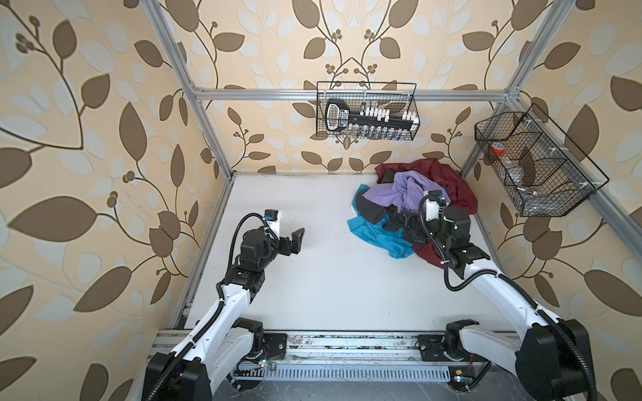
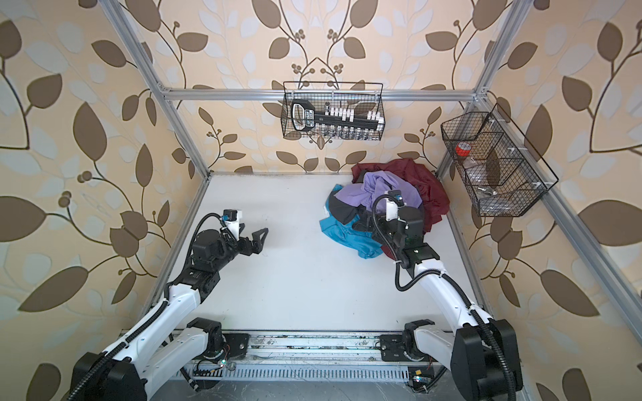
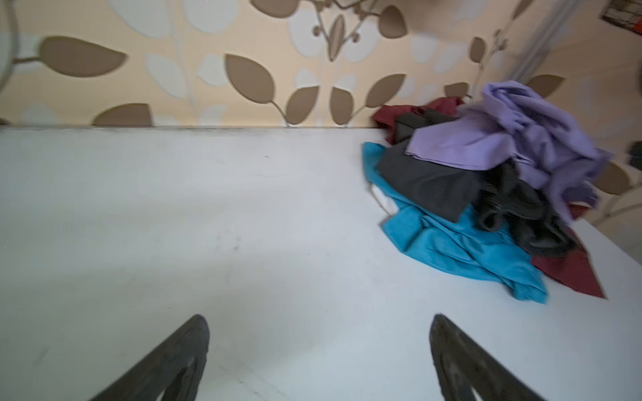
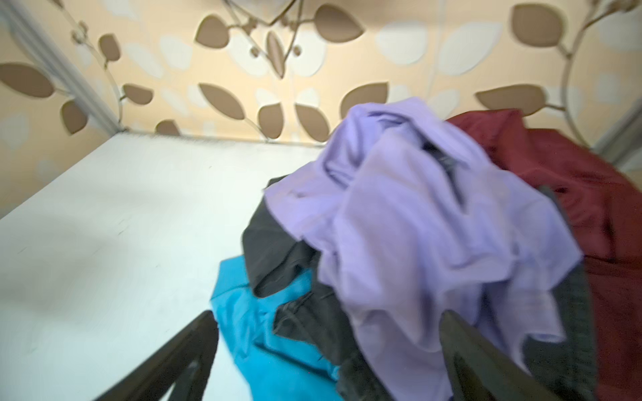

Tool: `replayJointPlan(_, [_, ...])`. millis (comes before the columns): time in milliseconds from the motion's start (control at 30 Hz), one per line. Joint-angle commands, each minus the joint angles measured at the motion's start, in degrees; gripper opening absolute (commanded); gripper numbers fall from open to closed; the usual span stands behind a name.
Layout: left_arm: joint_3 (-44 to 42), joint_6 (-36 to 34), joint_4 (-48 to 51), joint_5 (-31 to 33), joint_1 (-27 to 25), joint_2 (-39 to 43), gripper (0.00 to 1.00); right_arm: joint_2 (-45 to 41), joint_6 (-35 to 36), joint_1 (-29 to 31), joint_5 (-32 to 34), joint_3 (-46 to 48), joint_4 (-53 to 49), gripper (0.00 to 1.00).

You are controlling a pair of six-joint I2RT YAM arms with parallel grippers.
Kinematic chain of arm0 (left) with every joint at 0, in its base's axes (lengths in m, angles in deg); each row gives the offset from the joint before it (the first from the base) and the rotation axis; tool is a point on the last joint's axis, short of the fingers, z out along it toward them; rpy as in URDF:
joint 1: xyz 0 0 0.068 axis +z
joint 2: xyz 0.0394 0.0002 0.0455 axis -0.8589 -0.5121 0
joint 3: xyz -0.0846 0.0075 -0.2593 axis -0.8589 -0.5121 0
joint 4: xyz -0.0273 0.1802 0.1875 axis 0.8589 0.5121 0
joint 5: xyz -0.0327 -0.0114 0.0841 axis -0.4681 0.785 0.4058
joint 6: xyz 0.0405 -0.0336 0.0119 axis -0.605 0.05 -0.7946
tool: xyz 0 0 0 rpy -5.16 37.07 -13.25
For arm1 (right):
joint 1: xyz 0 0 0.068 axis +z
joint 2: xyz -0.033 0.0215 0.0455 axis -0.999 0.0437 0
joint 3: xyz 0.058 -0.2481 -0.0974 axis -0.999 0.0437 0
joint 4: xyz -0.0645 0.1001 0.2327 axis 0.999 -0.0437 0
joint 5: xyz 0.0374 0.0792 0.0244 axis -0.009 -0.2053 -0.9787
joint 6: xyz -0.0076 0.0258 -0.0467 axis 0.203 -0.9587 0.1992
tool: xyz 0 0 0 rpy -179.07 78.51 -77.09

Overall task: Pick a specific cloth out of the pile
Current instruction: 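Reach the right gripper into the pile onto the turquoise cloth while the left arm rises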

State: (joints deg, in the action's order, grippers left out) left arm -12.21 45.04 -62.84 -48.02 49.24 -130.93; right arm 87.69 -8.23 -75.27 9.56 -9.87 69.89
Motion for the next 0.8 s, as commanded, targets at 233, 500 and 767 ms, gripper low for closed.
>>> replayJointPlan(233, [3.3,-3.8,3.1,-16.8,-2.2,-0.5,0.99,16.6,1.2,11.8,0.4,-6.5,-16.4,0.95])
replayJointPlan(500, [4.2,-4.9,4.5,-18.3,-3.1,-0.8,0.99,25.0,-2.1,12.0,4.5,-9.8,-16.9,0.9])
replayJointPlan(767, [4.3,-5.3,4.8,-18.3,-3.6,-0.8,0.99,30.5,-4.8,12.0,11.4,-11.0,-15.5,0.91])
